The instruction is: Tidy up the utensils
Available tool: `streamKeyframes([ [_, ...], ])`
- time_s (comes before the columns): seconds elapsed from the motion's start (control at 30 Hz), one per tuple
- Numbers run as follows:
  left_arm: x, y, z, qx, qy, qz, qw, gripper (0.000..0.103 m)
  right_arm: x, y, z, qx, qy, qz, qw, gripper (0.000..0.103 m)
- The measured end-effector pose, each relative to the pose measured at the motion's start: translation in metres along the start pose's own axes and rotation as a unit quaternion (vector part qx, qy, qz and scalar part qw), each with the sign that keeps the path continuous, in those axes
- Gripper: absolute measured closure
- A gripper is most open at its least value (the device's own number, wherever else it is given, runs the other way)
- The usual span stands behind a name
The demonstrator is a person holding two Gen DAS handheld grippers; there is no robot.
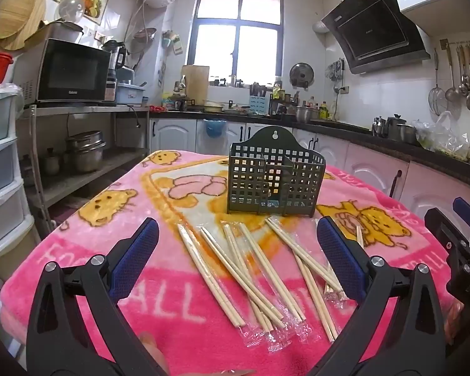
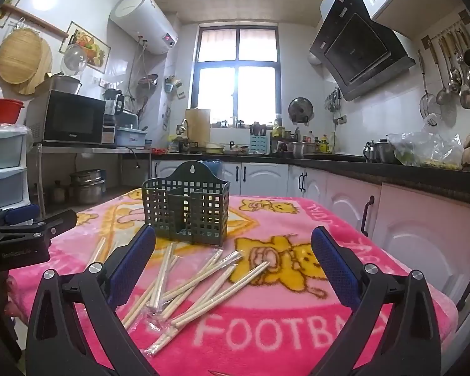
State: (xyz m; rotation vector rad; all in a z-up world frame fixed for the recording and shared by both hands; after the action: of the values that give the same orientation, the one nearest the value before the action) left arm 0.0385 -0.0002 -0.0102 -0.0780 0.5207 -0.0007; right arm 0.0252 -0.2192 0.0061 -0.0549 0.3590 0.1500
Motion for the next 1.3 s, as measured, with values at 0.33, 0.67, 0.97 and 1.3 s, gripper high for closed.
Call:
streamKeyframes([
  [0.33, 0.0000, 0.0000, -0.0001, 0.000, 0.000, 0.000, 1.0000, 0.010, 0.0012, -0.0012, -0.0020, 0.002, 0.004, 0.004, 1.000, 0.006],
  [0.67, -0.0001, 0.0001, 0.0000, 0.000, -0.001, 0.000, 1.0000, 0.010, 0.0006, -0.0018, -0.0015, 0.002, 0.004, 0.004, 1.000, 0.006],
  [0.97, -0.0003, 0.0000, 0.0001, 0.000, -0.002, 0.000, 1.0000, 0.010, 0.0015, -0.0023, -0.0016, 0.002, 0.005, 0.005, 1.000, 0.006],
  [1.3, -0.0004, 0.0001, 0.0000, 0.000, -0.002, 0.000, 1.0000, 0.010, 0.0016, -0.0004, -0.0012, 0.000, 0.005, 0.006, 1.000, 0.006],
])
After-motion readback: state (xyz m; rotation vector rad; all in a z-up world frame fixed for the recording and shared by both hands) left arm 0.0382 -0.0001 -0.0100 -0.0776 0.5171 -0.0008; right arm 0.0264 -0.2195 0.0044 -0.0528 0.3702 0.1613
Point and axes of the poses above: each gripper's, at about its wrist camera, not at the fingertips, and x roughly the way its jaws point, y to its left, z to its top, the point moved 4 cm from there along x, roughly the way its jaws point, and after that the axes turned 15 degrees about y, right-handed, at the moved point
